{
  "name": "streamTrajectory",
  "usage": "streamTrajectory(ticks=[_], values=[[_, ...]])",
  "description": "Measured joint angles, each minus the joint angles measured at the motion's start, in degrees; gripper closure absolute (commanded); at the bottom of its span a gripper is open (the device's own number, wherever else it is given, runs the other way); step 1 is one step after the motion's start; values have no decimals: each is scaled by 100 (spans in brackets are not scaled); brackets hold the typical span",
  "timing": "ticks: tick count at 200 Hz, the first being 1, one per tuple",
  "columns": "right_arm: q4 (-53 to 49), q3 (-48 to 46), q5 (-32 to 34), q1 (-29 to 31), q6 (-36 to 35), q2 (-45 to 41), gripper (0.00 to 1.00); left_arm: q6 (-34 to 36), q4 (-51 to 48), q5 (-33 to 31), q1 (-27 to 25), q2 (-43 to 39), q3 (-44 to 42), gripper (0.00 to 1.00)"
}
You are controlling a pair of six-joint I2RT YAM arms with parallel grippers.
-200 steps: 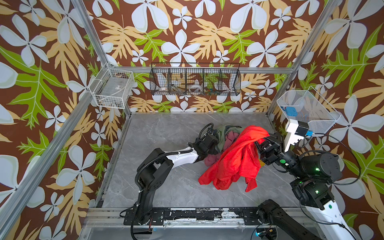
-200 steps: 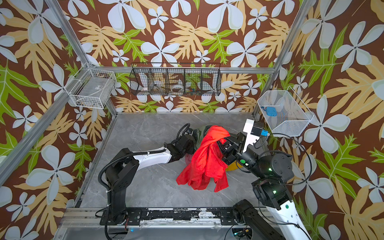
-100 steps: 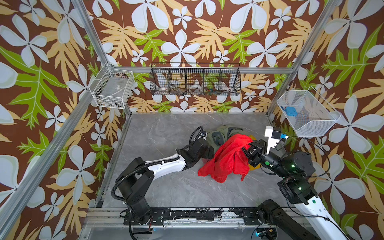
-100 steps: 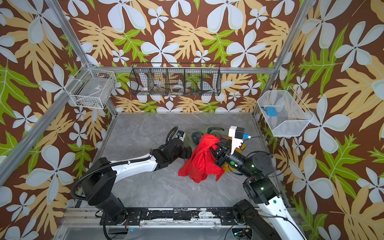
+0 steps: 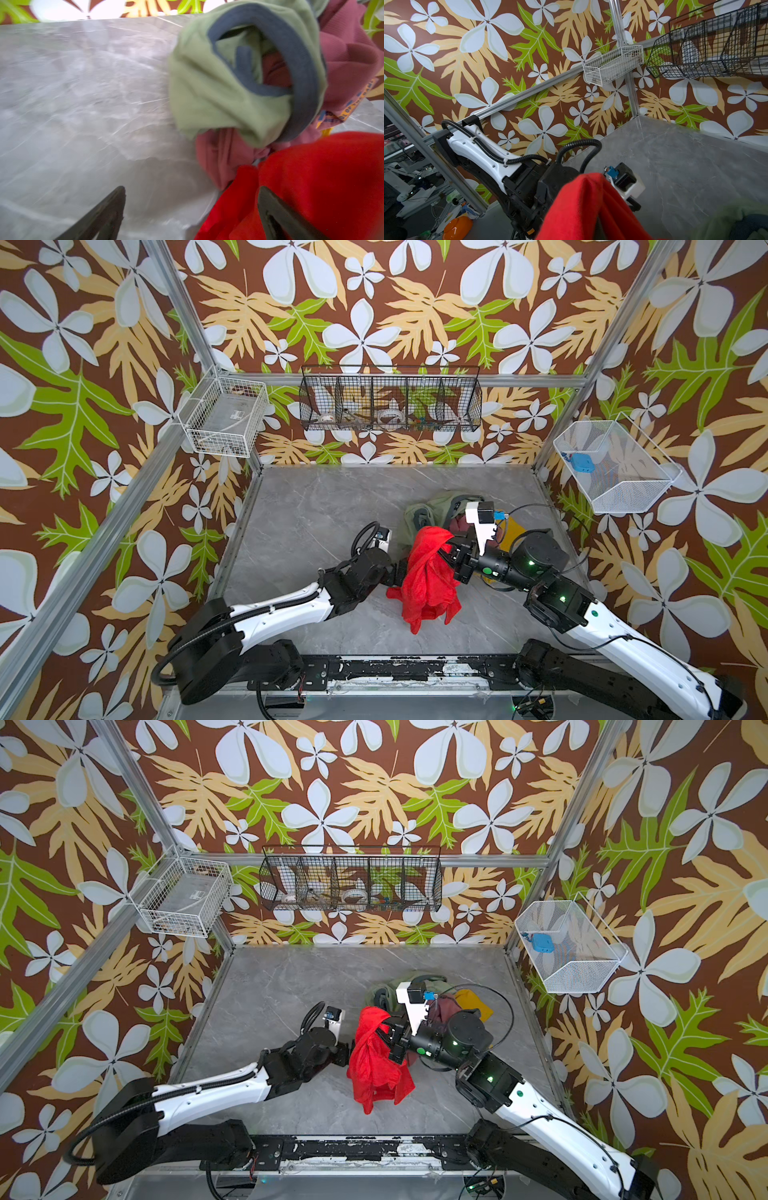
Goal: Pick out a specific cloth from the pile
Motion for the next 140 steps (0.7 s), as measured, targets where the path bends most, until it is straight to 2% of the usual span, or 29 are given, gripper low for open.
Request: streamTrajectory(ticks=[29, 50, 75, 140], values=[[90, 291, 109, 417, -262, 479, 100, -236, -133, -326, 0, -1349, -719, 0], [186, 664, 120, 780, -494, 944, 100, -387, -341, -660, 0, -2009, -887, 0], [275, 1176, 105, 1130, -798, 1543, 100, -619, -780, -1228, -2, -2229, -817, 0], [531, 2238, -17, 1178, -1040, 2592, 100, -1357, -1486, -2492, -2, -2841, -946, 0]])
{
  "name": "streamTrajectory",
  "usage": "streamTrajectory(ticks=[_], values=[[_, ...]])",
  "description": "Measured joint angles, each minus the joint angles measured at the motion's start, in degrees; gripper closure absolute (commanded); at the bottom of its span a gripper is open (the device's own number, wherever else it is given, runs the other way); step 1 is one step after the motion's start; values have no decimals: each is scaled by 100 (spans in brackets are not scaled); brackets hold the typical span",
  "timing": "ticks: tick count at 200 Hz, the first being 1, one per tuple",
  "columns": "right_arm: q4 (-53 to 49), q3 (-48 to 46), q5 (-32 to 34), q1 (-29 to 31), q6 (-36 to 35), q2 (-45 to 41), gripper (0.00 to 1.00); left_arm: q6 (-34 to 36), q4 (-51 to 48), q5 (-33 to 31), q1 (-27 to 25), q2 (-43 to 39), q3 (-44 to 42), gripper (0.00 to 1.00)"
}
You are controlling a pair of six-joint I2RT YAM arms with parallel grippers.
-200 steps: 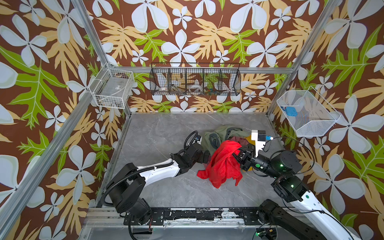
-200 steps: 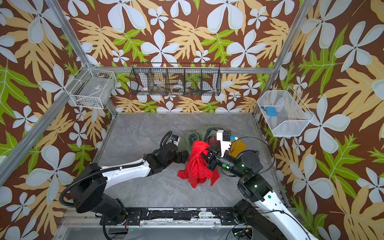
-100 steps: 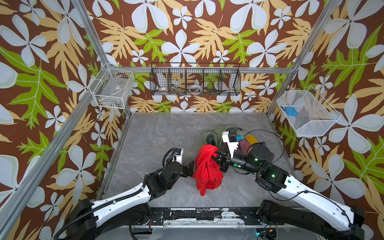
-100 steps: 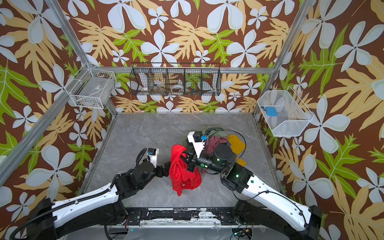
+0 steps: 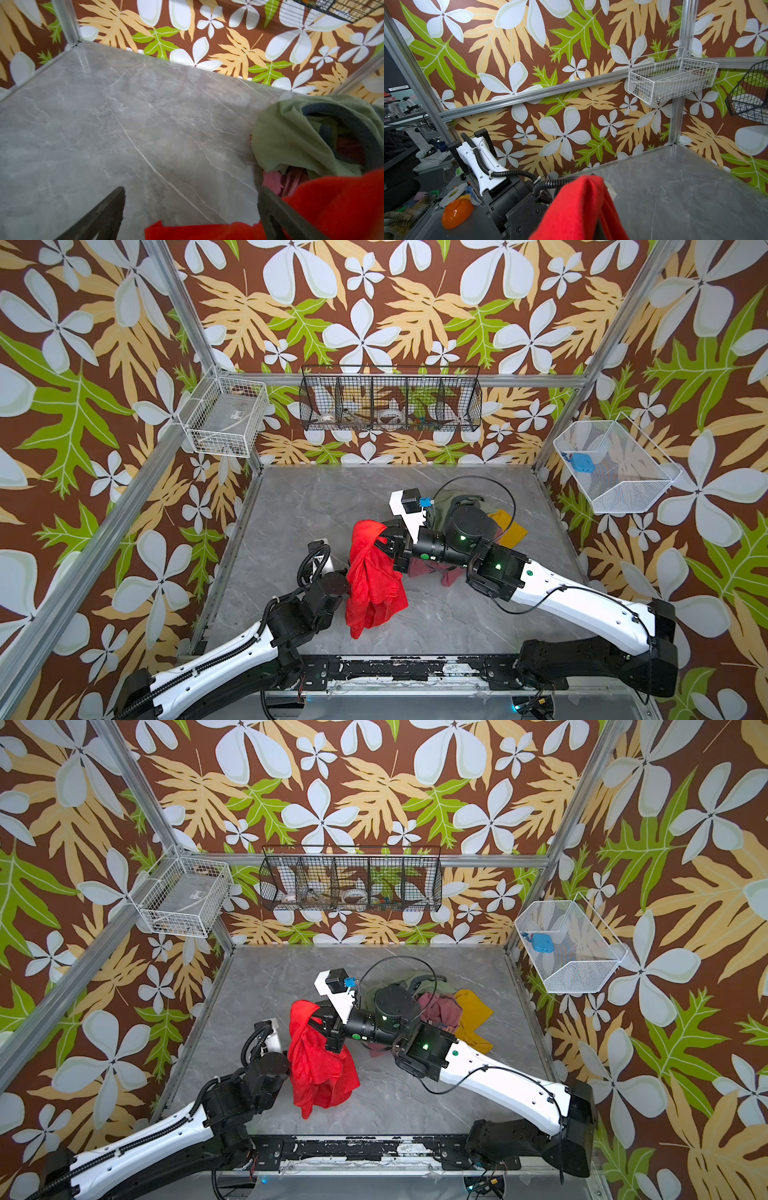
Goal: Pick out a specific cloth from the pile
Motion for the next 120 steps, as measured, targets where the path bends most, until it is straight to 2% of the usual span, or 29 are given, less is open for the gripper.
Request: streamTrajectory(ticks=[35, 86, 120], values=[[299, 146, 94, 0, -122, 391, 100, -328, -402, -442, 0, -330, 11, 0], [372, -46, 76, -2, 50, 1602, 100, -870, -1377, -1027, 0, -326, 415, 0], [402, 170, 94, -2, 55, 2367, 100, -1226, -1930, -1237, 0, -393, 564, 0]])
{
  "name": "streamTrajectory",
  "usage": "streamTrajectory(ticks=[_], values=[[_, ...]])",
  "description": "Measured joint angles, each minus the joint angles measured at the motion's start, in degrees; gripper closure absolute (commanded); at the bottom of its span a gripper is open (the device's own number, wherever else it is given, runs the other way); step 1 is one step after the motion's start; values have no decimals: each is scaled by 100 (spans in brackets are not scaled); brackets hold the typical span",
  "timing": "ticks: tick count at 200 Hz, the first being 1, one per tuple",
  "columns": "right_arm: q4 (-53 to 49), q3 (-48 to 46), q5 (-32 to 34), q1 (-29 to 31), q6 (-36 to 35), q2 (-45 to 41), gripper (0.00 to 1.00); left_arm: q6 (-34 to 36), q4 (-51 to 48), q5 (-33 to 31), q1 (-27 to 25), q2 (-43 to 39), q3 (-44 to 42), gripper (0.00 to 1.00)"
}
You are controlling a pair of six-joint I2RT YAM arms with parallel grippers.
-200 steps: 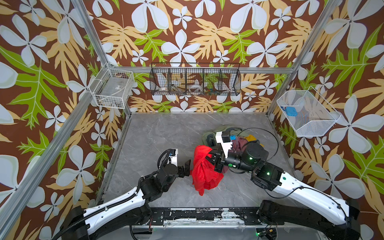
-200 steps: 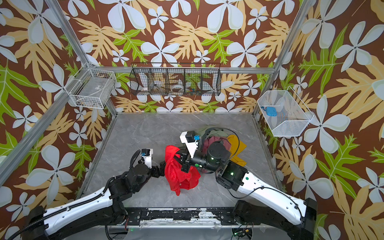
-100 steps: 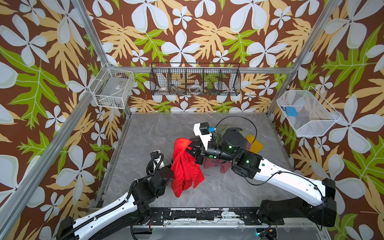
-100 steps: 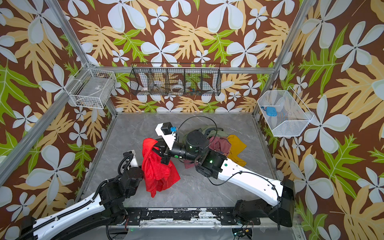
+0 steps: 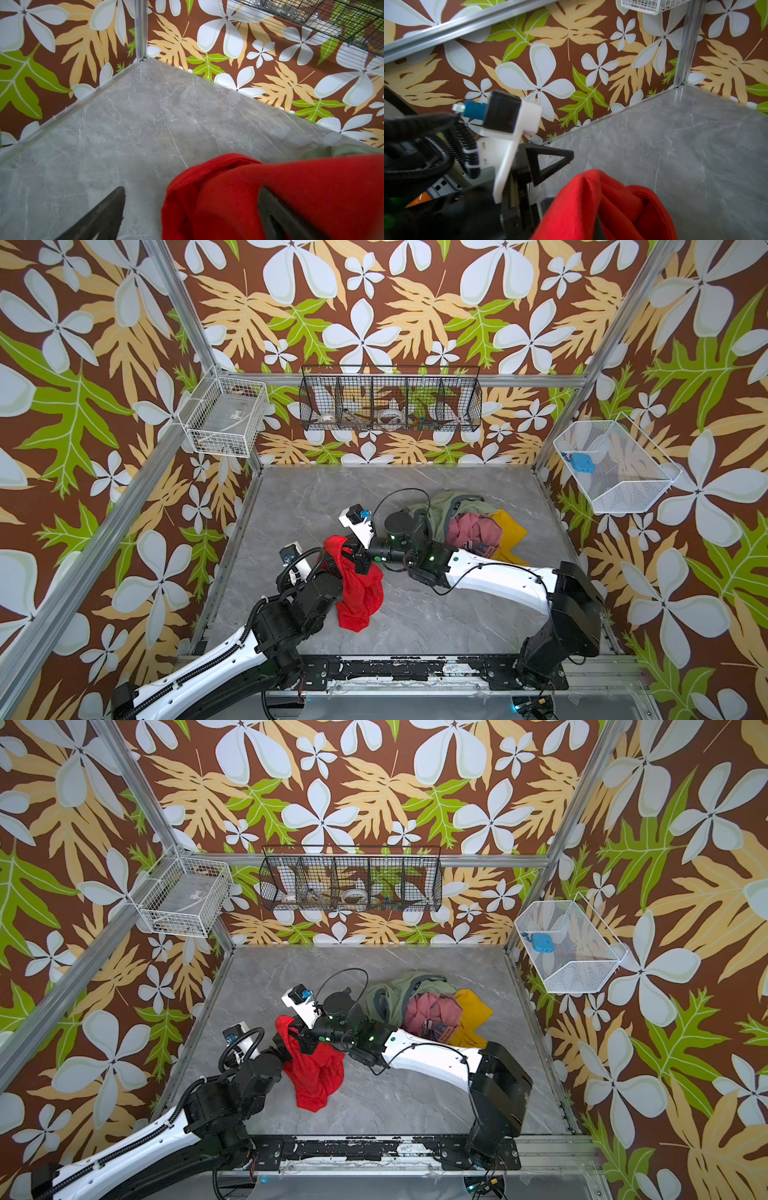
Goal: Pick out a specific cloth from the pile
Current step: 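Lower the red cloth onto the table near the left gripper and release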
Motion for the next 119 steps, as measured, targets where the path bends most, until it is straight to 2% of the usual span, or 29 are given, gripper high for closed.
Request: streamTrajectory(ticks=[30, 70, 88, 119], values=[[149, -127, -103, 9, 179, 466, 100, -175, -372, -101, 0, -83, 48, 0], [57, -1084, -166, 337, 308, 96, 100, -304, -595, -149, 0, -223, 151, 0], [44, -1475, 24, 334, 407, -111, 100, -280, -577, -125, 0, -179, 153, 0], [-83, -1598, 190, 330, 402, 166, 100, -197, -452, 35, 0, 133, 153, 0]])
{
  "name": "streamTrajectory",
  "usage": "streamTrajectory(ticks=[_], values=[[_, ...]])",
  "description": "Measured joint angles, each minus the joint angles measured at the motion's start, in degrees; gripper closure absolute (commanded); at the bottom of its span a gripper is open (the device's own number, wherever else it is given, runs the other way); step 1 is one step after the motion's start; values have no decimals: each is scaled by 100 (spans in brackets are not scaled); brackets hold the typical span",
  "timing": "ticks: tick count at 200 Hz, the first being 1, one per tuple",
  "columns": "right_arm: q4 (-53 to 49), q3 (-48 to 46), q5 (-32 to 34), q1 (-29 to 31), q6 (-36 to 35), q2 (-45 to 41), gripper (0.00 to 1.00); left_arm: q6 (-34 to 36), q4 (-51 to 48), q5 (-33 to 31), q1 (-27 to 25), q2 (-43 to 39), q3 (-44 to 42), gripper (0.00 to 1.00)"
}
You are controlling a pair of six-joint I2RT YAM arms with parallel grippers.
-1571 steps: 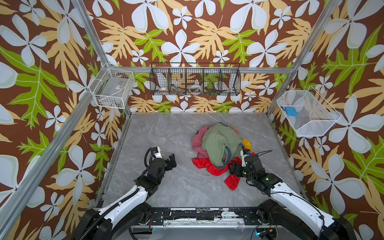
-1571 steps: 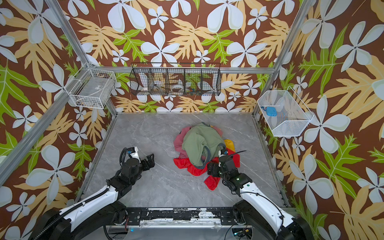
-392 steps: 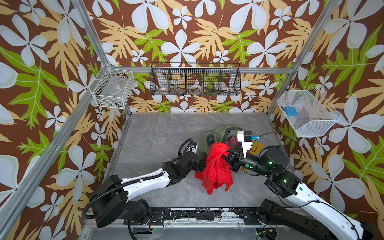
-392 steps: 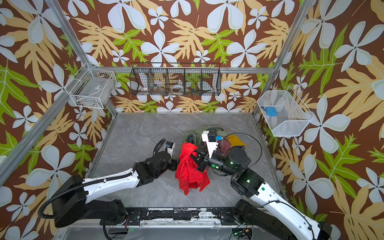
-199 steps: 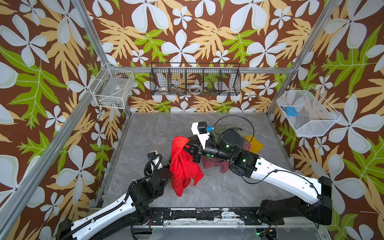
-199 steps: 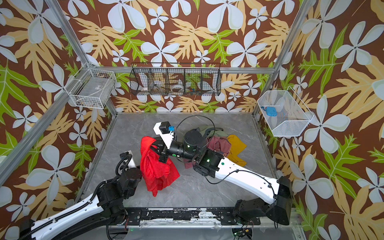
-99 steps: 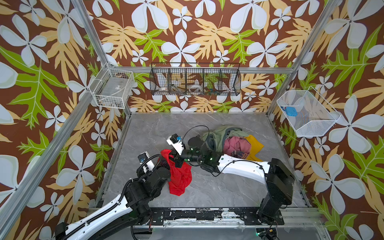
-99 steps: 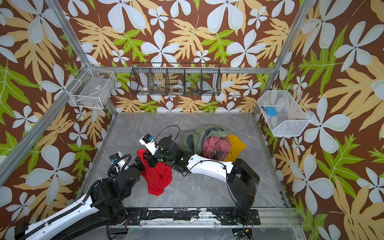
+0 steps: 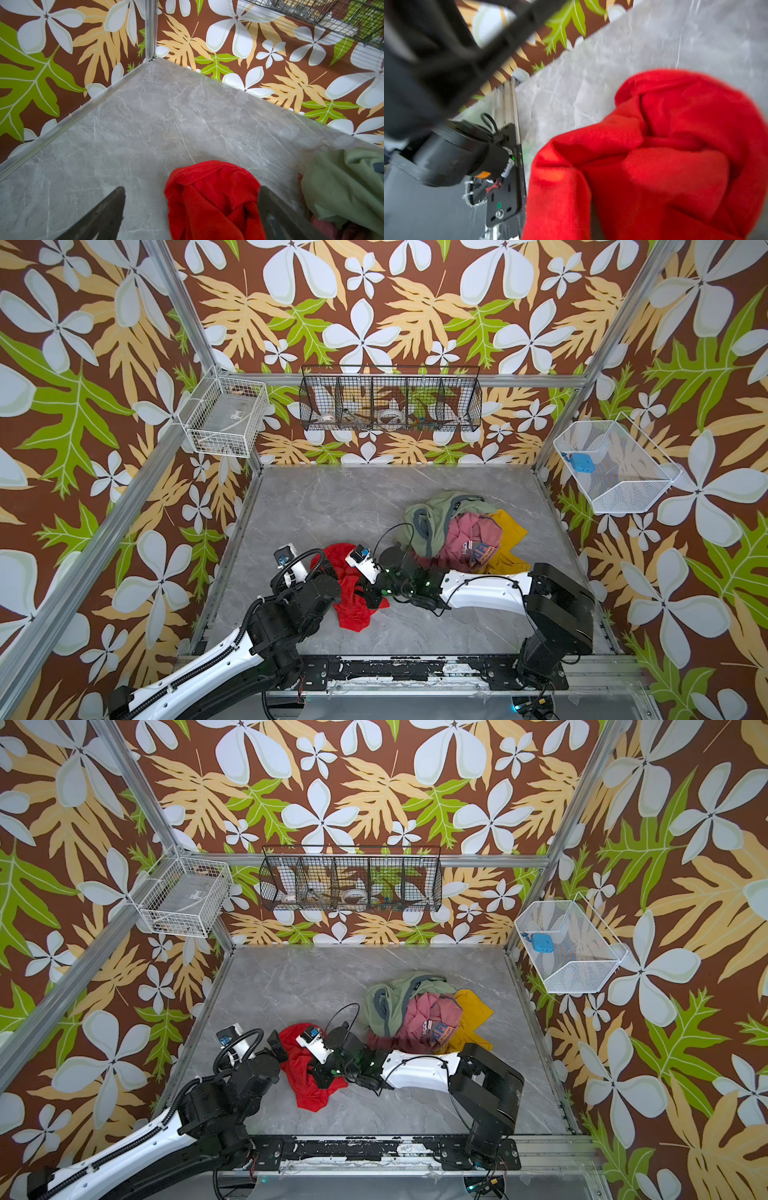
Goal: Pick out a specific cloth from the pile
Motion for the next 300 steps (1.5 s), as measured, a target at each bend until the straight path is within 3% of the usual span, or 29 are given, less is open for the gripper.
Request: streamTrajectory(ticks=[46, 79, 96, 103, 159, 227, 300], values=[[-463, 490, 26, 9, -55, 852, 98, -9, 232, 297, 0, 136, 0, 0], [-671, 682, 188, 109, -190, 1113, 63, -24, 293, 382, 0, -105, -11, 0], [-835, 680, 328, 114, -286, 1051, 51, -28, 328, 439, 0, -96, -28, 0], [-914, 680, 424, 109, -289, 973, 42, -44, 326, 472, 0, -52, -42, 0], [-1246, 551, 782, 107, -455, -170, 0, -227, 332, 684, 0, 146, -44, 0], [-1696, -61, 1386, 109, -651, -1821, 0, -254, 442, 1086, 0, 697, 133, 0], [-2271, -861, 2540, -444, -780, -3657, 0, -466, 872, 2411, -352, 2081, 55, 0]])
